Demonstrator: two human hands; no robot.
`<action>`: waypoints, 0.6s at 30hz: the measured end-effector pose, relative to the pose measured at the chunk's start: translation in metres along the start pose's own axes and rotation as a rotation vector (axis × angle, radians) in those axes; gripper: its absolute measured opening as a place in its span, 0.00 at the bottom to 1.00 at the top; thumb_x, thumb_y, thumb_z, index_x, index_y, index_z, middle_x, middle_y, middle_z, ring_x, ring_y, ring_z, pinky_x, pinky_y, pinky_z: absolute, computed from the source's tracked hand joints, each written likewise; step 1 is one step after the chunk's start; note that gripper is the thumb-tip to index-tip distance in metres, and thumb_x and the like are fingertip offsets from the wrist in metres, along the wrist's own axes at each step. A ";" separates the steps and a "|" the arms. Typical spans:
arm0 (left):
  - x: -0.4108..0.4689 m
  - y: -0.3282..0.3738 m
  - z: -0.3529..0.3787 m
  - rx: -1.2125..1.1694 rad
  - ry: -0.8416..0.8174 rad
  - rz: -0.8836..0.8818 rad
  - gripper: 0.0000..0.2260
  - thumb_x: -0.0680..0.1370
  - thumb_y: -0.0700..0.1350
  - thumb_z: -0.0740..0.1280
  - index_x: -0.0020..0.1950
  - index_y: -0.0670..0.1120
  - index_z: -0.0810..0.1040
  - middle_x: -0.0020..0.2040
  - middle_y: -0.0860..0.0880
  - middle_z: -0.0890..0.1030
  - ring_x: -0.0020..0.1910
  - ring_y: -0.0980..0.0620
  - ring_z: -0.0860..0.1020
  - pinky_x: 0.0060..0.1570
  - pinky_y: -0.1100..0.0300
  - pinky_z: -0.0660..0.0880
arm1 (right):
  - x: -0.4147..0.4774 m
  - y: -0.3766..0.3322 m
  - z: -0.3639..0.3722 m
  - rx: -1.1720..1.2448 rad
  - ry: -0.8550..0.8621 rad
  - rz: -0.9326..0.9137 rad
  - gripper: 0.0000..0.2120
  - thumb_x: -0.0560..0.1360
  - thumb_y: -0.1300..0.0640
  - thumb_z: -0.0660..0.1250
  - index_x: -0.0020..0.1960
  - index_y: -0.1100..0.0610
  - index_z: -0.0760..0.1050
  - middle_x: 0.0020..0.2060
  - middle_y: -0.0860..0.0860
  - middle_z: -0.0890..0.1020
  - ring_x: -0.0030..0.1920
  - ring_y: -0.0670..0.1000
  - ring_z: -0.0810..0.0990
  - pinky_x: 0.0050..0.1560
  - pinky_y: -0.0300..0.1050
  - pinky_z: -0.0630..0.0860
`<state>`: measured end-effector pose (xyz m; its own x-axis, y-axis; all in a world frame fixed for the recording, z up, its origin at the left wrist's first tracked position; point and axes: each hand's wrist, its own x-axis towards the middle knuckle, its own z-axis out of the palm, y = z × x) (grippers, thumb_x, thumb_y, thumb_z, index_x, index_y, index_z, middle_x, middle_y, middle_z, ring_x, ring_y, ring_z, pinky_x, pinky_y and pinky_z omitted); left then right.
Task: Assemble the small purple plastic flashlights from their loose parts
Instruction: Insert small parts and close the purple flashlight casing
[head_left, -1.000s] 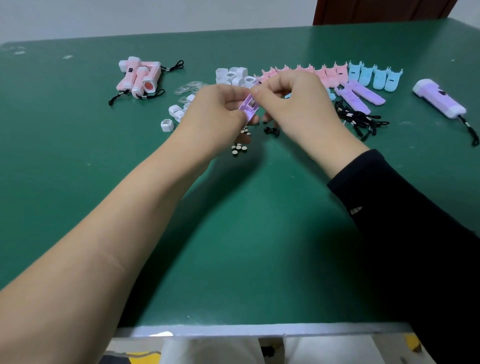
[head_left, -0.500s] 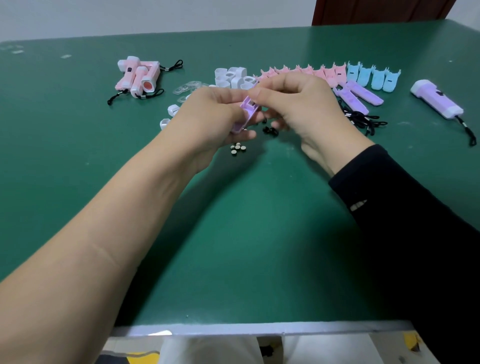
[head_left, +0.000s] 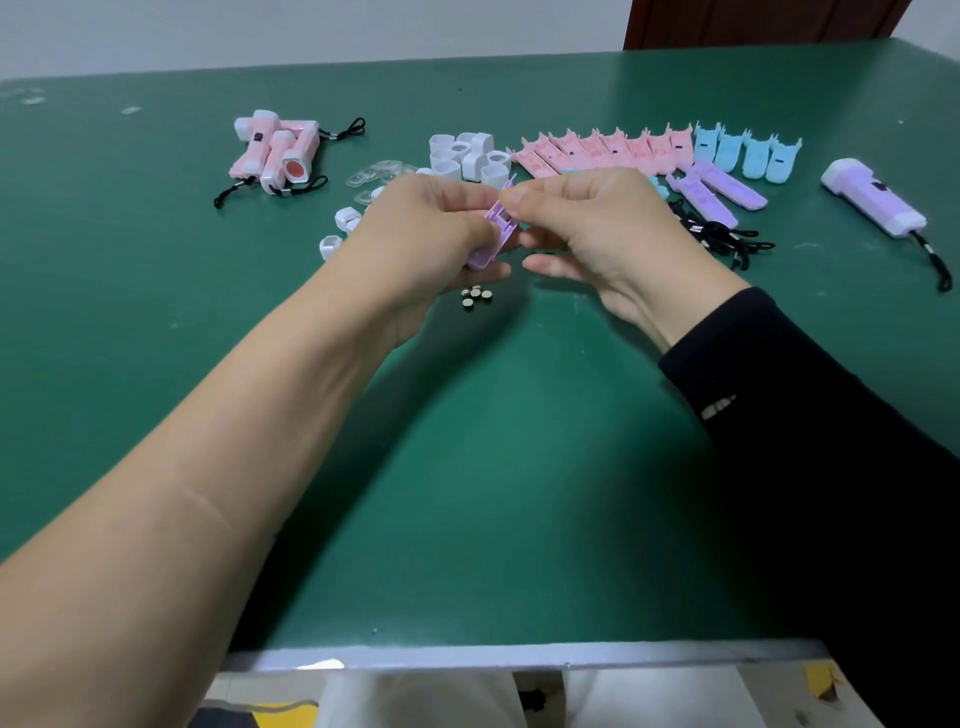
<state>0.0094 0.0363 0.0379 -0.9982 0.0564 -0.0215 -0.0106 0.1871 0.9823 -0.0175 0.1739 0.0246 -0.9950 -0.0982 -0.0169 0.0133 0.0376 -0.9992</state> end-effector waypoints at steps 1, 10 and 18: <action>0.000 0.000 0.000 0.000 -0.001 -0.002 0.15 0.76 0.27 0.59 0.53 0.39 0.81 0.49 0.39 0.83 0.44 0.51 0.79 0.42 0.64 0.80 | 0.000 0.001 0.000 0.000 -0.003 0.000 0.03 0.74 0.57 0.72 0.42 0.55 0.81 0.29 0.46 0.81 0.30 0.41 0.77 0.35 0.36 0.78; 0.002 -0.002 -0.001 -0.024 -0.002 -0.031 0.14 0.76 0.27 0.59 0.49 0.41 0.81 0.46 0.41 0.83 0.44 0.50 0.80 0.40 0.64 0.79 | 0.000 0.003 0.002 -0.029 -0.014 -0.012 0.02 0.74 0.57 0.71 0.44 0.56 0.81 0.28 0.44 0.81 0.30 0.40 0.77 0.37 0.36 0.78; 0.000 0.002 -0.001 -0.061 -0.002 -0.003 0.14 0.77 0.28 0.59 0.55 0.40 0.80 0.50 0.40 0.82 0.46 0.50 0.78 0.44 0.63 0.80 | -0.001 0.000 0.003 -0.013 0.012 -0.038 0.05 0.74 0.57 0.71 0.47 0.58 0.82 0.36 0.50 0.81 0.34 0.42 0.77 0.39 0.37 0.79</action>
<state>0.0092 0.0355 0.0403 -0.9980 0.0574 -0.0250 -0.0175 0.1267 0.9918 -0.0162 0.1715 0.0250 -0.9959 -0.0877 0.0213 -0.0255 0.0472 -0.9986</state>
